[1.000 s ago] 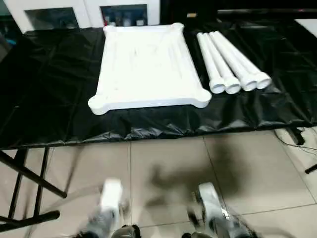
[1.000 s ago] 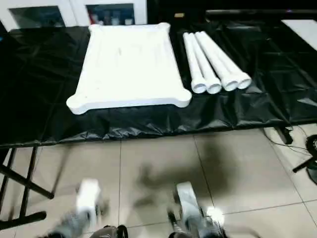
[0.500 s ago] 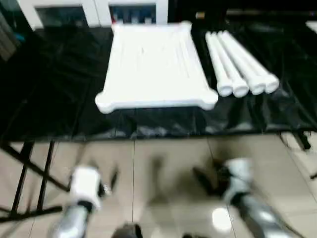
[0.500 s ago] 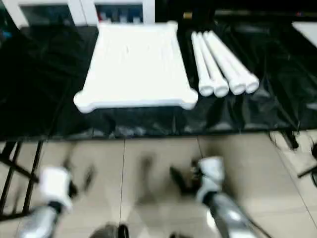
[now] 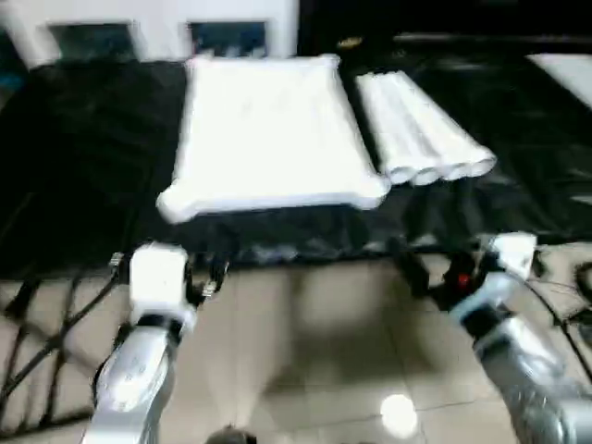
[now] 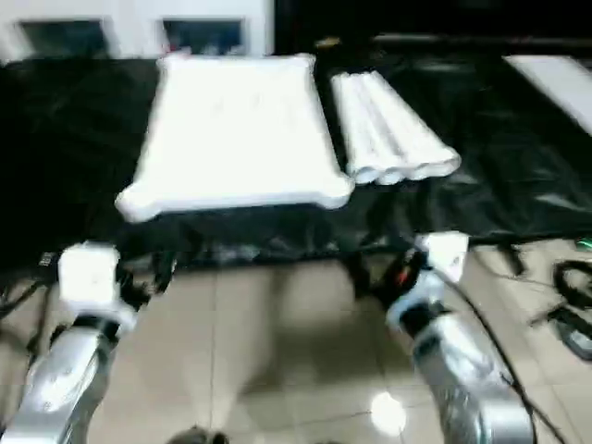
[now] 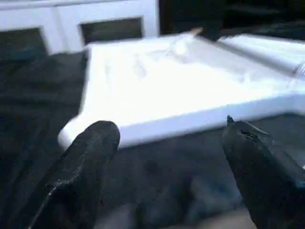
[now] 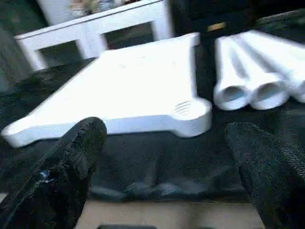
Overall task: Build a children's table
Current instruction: Move to table
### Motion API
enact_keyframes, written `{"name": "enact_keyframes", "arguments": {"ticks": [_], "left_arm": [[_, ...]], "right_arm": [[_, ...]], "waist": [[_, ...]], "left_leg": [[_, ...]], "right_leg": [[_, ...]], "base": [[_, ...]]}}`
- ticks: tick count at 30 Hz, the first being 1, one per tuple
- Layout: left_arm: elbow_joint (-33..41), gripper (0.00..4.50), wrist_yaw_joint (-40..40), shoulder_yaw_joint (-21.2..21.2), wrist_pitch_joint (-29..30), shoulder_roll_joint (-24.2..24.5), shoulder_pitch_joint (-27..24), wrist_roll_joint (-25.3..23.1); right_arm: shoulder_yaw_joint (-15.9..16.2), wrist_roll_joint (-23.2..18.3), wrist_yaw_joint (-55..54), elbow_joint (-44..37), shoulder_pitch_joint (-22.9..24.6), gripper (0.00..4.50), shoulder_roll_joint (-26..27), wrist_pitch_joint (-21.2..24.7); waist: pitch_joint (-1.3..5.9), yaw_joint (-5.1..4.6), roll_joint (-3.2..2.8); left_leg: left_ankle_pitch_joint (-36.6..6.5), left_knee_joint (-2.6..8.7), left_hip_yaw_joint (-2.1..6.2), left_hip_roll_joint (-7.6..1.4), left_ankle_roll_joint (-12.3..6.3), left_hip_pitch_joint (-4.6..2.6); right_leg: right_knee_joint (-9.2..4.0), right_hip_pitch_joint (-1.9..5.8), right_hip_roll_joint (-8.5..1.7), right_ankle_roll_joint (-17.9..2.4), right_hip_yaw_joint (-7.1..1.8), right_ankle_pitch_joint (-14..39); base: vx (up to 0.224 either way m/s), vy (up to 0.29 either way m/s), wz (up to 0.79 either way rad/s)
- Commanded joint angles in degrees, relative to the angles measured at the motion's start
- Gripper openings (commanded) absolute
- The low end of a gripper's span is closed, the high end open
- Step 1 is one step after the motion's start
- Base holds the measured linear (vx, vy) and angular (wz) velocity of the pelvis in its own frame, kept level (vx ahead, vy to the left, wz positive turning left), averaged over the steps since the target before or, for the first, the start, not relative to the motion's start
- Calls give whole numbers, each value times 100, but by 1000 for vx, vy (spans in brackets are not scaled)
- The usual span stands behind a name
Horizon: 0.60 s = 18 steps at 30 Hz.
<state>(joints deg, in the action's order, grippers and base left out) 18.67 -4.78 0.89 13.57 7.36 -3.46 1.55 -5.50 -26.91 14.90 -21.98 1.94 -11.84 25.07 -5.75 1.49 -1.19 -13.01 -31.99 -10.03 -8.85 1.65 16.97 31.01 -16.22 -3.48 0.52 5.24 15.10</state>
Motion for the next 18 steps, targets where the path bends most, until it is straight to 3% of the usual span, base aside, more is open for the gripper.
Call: {"name": "enact_keyframes", "arguments": {"ticks": [1,2,3,4,5,6,7,8,9,10,11,12,13,14,15,16,17,18], "left_arm": [[-181,398,1,15,146,-12,301,0],[-317,398,-11,-27,154,-12,470,57],[-317,398,-11,-27,154,-12,470,57],[-409,398,11,-51,179,35,540,13],[-416,398,15,-55,193,46,552,0],[-434,398,11,-88,251,78,598,-12],[-451,398,16,-113,267,87,641,-18],[-513,398,19,-150,247,95,702,-10],[-592,398,32,-183,246,93,784,-5],[-623,398,38,-194,247,90,816,-3],[-719,398,55,-215,208,87,885,-4],[-792,398,66,-228,183,83,939,-6],[-865,398,98,-229,185,75,988,-30],[-876,398,107,-208,219,44,1016,-14],[-872,398,106,-195,232,43,1016,-11],[-862,398,96,-152,250,44,1008,-10],[-862,398,96,-152,250,44,1008,-10],[-902,398,48,-105,219,59,997,-39]], "right_arm": [[123,230,-55,52,-221,450,-36,65],[260,362,-17,174,-326,450,-27,14],[260,362,-17,174,-326,450,-27,14],[417,507,50,219,-379,450,-63,-82],[450,521,60,216,-385,450,-69,-85],[569,550,73,194,-406,450,-71,-84],[612,546,60,170,-419,450,-56,-79],[657,558,34,180,-438,450,-22,-73],[707,586,13,199,-458,450,-7,-69],[724,599,6,206,-464,450,-2,-64],[724,598,-43,275,-484,450,43,-29],[713,617,-65,325,-499,450,87,-3],[735,697,-84,408,-511,450,94,6],[781,807,-80,476,-492,450,76,-9],[792,826,-87,493,-488,450,72,-4],[830,901,-124,524,-476,450,58,-7],[830,901,-124,524,-476,450,58,-7],[864,973,-187,551,-461,450,57,-13]], "waist": [[263,-68,-48],[371,-10,-30],[443,59,16],[444,208,143],[525,201,-28],[564,130,-71],[543,116,-149],[539,16,-292],[660,-309,-430],[733,-347,-388],[777,-347,-449],[656,-239,-346],[622,-224,-295],[543,-149,-201],[477,-103,136],[486,-65,280],[431,-18,514],[523,90,400]], "left_leg": [[-3855,582,293,-361,163,-114],[-2579,444,136,-180,-85,149],[-1348,196,93,-37,-423,398],[-557,-232,205,113,-1189,933],[-319,-392,272,48,-1403,915],[99,-495,368,-7,-1678,1041],[304,-352,374,-16,-1750,972],[734,-110,542,34,-2078,643],[251,-39,1714,-502,-3428,-828],[887,-120,1908,-612,-3657,-887],[1668,-288,1751,-762,-3350,-1006],[2314,-172,1587,-693,-2848,-725],[2272,-27,1375,-622,-2618,-533],[1886,162,993,-374,-2178,-334],[196,223,517,108,-1887,-341],[-571,186,303,259,-1712,-299],[-1158,-356,175,653,-1505,-20],[-919,-1118,460,628,-759,188]], "right_leg": [[-433,41,-375,-536,-224,2402],[-509,352,-475,-721,-397,2213],[-558,599,-549,-802,-523,2181],[-682,920,-867,-727,-427,2178],[-745,938,-1129,-729,-450,2105],[-727,961,-1075,-665,-220,1665],[-711,906,-888,-524,-13,1495],[-500,763,-247,-169,414,1052],[810,-437,268,147,240,1658],[1050,-643,209,201,92,1605],[1166,-954,69,292,-83,1454],[1393,-1069,-3,729,-234,852],[1452,-1032,-4,782,-263,440],[1371,-1079,32,540,-239,-350],[442,-862,-91,-134,-442,-1209],[228,-646,-187,-230,-661,-853],[-201,-274,-471,-339,-1172,787],[-284,162,-875,-1477,-1588,2720]], "base": [[113,3,-12],[113,3,-12],[150,-8,-4],[189,-5,24],[189,-5,24],[216,20,54],[259,49,61],[259,49,61],[329,18,60],[313,-34,54],[313,-34,54],[125,-38,28],[81,-19,8],[81,-19,8],[196,-23,8],[238,-93,21],[238,-93,21],[262,-81,21]]}}
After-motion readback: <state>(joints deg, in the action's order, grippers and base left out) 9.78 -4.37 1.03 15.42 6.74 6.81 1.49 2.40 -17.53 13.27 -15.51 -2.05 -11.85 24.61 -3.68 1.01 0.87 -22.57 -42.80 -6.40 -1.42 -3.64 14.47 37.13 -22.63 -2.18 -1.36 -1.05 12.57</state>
